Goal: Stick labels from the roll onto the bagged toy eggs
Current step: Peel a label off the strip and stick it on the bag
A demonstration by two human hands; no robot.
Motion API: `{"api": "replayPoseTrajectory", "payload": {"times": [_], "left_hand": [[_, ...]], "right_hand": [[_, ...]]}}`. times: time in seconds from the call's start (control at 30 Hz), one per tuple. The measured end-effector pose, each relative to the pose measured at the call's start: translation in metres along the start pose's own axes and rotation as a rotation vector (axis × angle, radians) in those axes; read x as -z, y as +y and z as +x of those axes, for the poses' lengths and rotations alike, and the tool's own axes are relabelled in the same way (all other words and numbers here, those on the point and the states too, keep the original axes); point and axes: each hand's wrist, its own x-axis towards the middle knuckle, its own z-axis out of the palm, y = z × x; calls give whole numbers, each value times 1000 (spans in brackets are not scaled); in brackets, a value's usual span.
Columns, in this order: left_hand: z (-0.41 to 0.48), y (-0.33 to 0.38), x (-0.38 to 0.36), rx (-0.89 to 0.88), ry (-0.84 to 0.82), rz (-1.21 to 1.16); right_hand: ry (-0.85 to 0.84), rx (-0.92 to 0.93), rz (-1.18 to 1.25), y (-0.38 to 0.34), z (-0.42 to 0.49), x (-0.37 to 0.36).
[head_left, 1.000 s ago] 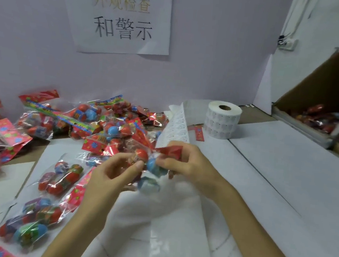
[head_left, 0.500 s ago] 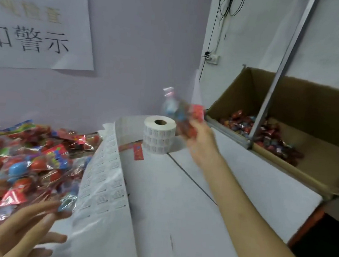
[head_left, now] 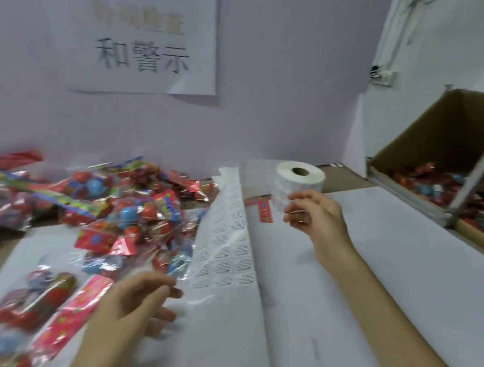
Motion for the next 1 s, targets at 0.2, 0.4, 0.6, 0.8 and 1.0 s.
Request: {"api": "replayPoseTrajectory", "payload": {"times": [0.2, 0.4, 0.6, 0.8, 1.0], "left_hand": [[-2, -3, 4, -50, 59, 73], [3, -1, 16, -151, 288, 85], [9, -8, 19, -89, 385, 9], [13, -7, 19, -75, 386, 60], [13, -6, 18, -73, 382, 72]], "right_hand": [[-334, 254, -318, -18, -11, -90], [-545, 298, -637, -17, 26, -182], [-668, 428, -1087, 2, 67, -265], [-731, 225, -1391, 26, 95, -307], [-772, 172, -1487, 34, 93, -306]]}}
